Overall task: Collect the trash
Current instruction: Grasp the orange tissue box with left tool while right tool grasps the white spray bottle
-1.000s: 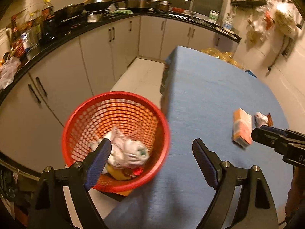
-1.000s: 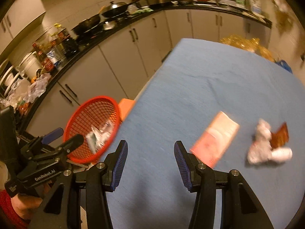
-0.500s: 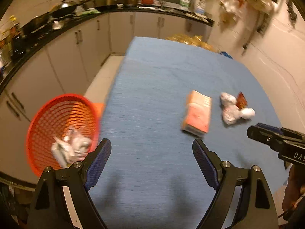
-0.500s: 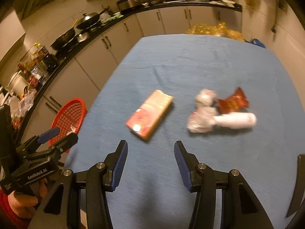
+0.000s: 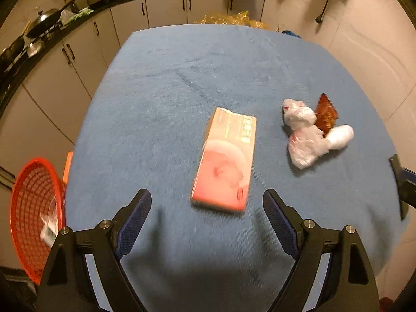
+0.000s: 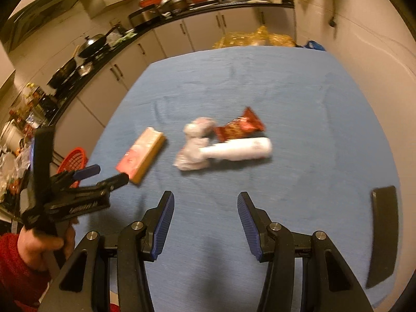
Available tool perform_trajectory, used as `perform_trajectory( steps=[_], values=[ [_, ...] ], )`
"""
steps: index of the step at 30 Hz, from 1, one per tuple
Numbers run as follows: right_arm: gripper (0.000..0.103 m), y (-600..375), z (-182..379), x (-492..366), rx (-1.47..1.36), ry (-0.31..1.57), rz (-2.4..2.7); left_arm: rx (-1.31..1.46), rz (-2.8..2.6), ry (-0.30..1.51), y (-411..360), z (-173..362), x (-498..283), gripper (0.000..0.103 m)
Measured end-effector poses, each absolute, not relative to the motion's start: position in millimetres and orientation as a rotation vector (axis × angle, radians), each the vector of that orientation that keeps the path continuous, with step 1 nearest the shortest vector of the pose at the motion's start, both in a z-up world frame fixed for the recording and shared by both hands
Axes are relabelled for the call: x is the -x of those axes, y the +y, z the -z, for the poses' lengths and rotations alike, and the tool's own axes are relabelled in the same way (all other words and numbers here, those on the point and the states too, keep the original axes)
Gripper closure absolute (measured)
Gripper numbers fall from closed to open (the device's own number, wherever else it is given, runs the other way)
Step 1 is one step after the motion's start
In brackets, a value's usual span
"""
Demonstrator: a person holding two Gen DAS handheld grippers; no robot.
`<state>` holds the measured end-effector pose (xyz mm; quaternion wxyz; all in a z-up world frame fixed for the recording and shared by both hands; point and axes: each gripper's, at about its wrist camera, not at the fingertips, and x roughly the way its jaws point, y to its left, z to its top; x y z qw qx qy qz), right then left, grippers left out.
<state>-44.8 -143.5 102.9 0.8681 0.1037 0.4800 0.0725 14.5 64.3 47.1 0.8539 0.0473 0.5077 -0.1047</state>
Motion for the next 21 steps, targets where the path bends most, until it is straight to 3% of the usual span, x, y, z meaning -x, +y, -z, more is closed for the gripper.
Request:
perform_trajectory(
  steps=[10, 12, 16, 21],
  values=[
    [0.048, -192.4, -98.7, 50.0, -0.231, 1.034, -0.147, -0.169, 0.196, 1.081, 36.4, -16.2, -51.4, 0.017],
    [0.048, -194.8, -98.1, 44.6, -0.227, 1.039, -0.173, -0.146, 0.196, 1.066, 36.3, -15.7, -53.4, 0.023],
    [0.048, -198.8, -94.9, 24.1, -0.238, 1.055, -0.226, -0.132, 0.194, 1.052, 35.3, -18.6, -51.6, 0.054],
    [0.048, -202.4, -86.4, -20.1, -0.252, 1.071, -0.281, -0.109, 0.181, 1.067, 44.6, -21.0, -39.7, 0.055]
  ],
)
